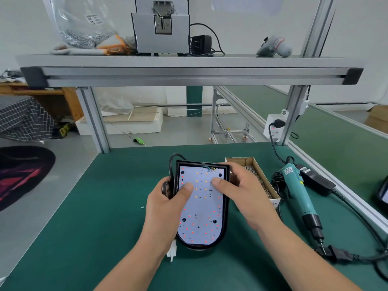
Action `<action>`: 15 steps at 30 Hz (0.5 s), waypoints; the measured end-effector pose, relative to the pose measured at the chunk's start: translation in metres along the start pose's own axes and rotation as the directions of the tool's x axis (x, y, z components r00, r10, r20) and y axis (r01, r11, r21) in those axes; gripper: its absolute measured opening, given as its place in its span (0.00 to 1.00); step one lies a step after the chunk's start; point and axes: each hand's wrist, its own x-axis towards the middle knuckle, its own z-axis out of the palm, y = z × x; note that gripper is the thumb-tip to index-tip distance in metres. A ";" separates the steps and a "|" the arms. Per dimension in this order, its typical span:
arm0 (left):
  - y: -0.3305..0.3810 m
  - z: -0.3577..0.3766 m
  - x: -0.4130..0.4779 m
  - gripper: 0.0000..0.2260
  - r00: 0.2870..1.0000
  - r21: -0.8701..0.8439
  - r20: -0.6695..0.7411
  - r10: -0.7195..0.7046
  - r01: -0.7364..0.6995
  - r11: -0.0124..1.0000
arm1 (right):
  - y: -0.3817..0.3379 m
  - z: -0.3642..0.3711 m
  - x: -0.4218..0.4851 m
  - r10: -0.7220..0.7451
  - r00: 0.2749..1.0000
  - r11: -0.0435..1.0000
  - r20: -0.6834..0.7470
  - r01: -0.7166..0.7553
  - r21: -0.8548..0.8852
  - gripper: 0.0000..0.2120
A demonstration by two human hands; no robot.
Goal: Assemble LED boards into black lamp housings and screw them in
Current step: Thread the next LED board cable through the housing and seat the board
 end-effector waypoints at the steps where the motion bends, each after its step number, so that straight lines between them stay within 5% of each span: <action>1: 0.000 0.000 0.000 0.08 1.000 0.003 0.002 -0.003 0.003 1.000 | 0.000 0.001 0.000 -0.011 1.000 1.000 -0.013 0.011 -0.005 0.14; 15: 0.001 -0.004 0.002 0.11 0.997 -0.023 0.058 -0.054 0.056 0.998 | 0.000 0.005 -0.002 -0.016 1.000 0.994 -0.023 0.013 -0.108 0.13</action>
